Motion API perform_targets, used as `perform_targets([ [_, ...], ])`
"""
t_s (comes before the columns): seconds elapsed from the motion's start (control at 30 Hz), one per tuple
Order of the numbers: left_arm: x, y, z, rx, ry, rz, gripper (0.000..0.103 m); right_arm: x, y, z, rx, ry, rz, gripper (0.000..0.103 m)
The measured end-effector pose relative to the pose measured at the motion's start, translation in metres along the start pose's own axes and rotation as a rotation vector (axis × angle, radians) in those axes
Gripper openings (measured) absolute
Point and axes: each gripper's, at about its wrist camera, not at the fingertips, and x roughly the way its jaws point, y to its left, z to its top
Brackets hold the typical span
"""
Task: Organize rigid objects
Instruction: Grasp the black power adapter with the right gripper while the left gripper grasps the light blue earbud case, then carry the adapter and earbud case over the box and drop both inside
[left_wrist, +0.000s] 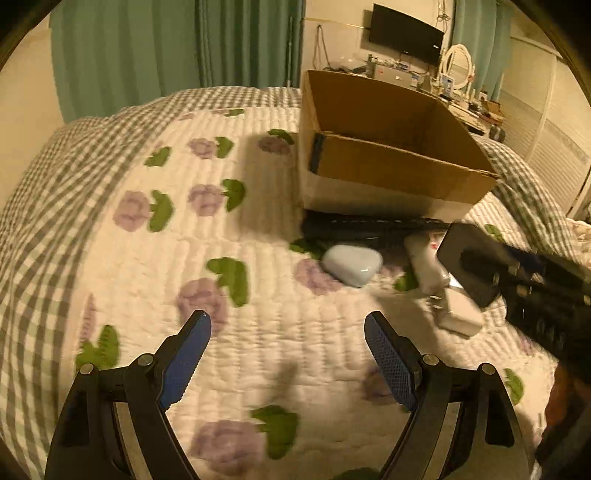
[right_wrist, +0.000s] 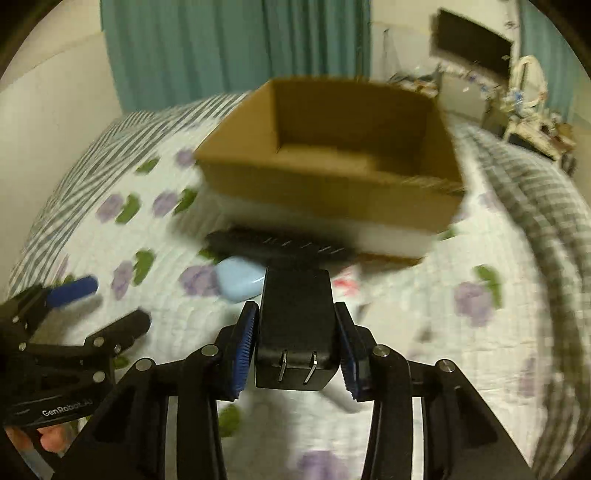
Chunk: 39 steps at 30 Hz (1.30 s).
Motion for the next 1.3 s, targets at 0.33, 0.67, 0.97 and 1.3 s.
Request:
perform_targets([
  [0.33, 0.042, -0.048, 0.042, 0.05, 0.062, 0.002, 0.087, -0.007, -0.055, 0.024, 0.041, -0.09, -0.22, 0.04],
  [0.67, 0.104, -0.051, 0.045, 0.053, 0.179, 0.024, 0.086, 0.026, -0.067, 0.023, 0.129, -0.084, -0.203, 0.04],
  [0.97, 0.105, -0.064, 0.042, 0.12, 0.178, 0.022, 0.059, 0.035, -0.07, 0.018, 0.167, -0.063, -0.188, 0.039],
  [1.3, 0.039, -0.064, 0.034, 0.072, 0.105, -0.001, 0.059, -0.007, -0.058, 0.012, 0.117, -0.101, -0.229, 0.039],
])
